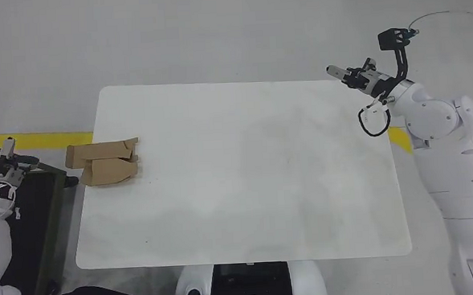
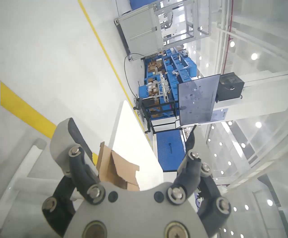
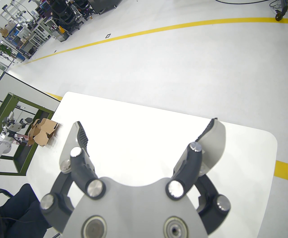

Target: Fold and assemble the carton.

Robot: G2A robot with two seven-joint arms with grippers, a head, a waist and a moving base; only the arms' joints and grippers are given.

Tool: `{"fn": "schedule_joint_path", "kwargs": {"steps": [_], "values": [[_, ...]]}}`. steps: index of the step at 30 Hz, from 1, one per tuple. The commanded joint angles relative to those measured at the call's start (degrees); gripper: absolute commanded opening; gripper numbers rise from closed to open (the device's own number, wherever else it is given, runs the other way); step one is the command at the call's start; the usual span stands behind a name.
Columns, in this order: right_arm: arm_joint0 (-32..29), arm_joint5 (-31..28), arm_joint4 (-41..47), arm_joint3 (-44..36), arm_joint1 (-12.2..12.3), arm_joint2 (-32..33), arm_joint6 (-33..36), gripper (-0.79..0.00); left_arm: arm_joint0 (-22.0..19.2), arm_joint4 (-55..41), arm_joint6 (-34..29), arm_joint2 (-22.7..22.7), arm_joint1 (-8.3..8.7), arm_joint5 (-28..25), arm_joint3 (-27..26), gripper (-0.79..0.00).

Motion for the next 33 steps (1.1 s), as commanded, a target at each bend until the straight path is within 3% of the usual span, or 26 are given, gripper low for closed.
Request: {"fn": "schedule_joint_path", "kwargs": {"steps": [1,10,15,20,25,28,33], "values": [[0.00,0.00,0.00,0.00,0.00,0.00,0.00,0.000,0.16,1.55,0.93,0.70,-0.55,0.54,0.38,0.000],[0.00,0.00,0.00,0.00,0.00,0.00,0.00,0.000,-0.05,8.99,3.99,4.09,-3.05,-0.31,0.27,0.000],[0.00,0.00,0.00,0.00,0.00,0.00,0.00,0.000,-0.45,14.50,4.94,5.66,-3.56,-3.28,0.94,0.000],[0.00,0.00,0.00,0.00,0.00,0.00,0.00,0.000,-1.54,20.63,11.45,7.27,-4.36,-4.43,1.19,0.000],[0.00,0.00,0.00,0.00,0.00,0.00,0.00,0.000,-1.83,21.85,11.62,7.90,-5.36,-3.78,0.77,-0.169],[0.00,0.00,0.00,0.00,0.00,0.00,0.00,0.000,-2.07,21.02,10.85,7.60,-5.76,-3.22,1.09,-0.366],[0.00,0.00,0.00,0.00,0.00,0.00,0.00,0.000,-2.34,18.52,8.55,6.57,-6.19,-1.86,1.79,-0.594]]}}
